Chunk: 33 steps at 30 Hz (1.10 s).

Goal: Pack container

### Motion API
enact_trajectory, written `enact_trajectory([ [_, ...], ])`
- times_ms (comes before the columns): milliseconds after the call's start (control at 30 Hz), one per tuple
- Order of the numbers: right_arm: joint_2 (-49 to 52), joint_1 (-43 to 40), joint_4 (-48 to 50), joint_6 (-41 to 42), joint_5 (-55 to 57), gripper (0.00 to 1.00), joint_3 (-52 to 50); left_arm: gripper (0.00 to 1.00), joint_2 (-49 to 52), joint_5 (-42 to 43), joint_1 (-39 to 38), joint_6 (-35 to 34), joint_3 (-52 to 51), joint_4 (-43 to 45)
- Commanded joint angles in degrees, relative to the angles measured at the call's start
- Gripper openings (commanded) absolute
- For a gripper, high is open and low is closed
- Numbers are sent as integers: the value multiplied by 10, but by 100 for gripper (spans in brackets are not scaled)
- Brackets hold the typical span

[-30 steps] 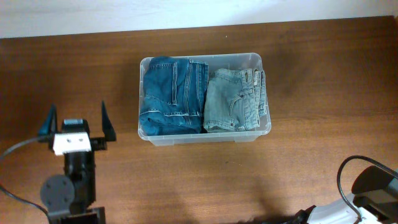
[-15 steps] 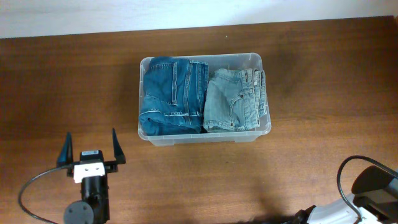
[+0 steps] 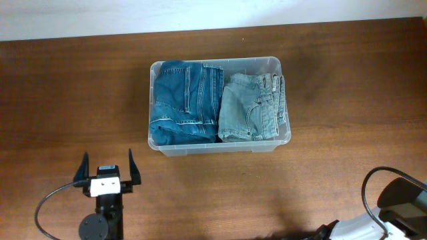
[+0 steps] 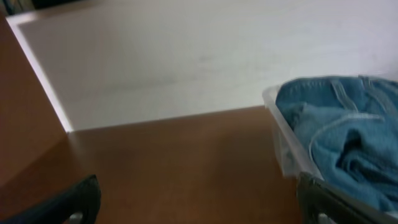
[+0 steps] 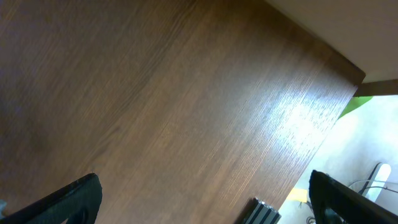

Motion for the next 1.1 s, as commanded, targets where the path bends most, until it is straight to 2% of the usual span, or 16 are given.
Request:
enact_trajectory([
  [0,-10,-1,-3,0,7,98,-1,100,-17,-8,3,1,-5,-29],
  [167,-10,-1,-3,0,7,99,-1,100,-17,-13,-4,1,-6,-77],
  [1067,-10,-1,-3,0,7,98,-1,100,-17,-19,-18,1,-6,-76],
])
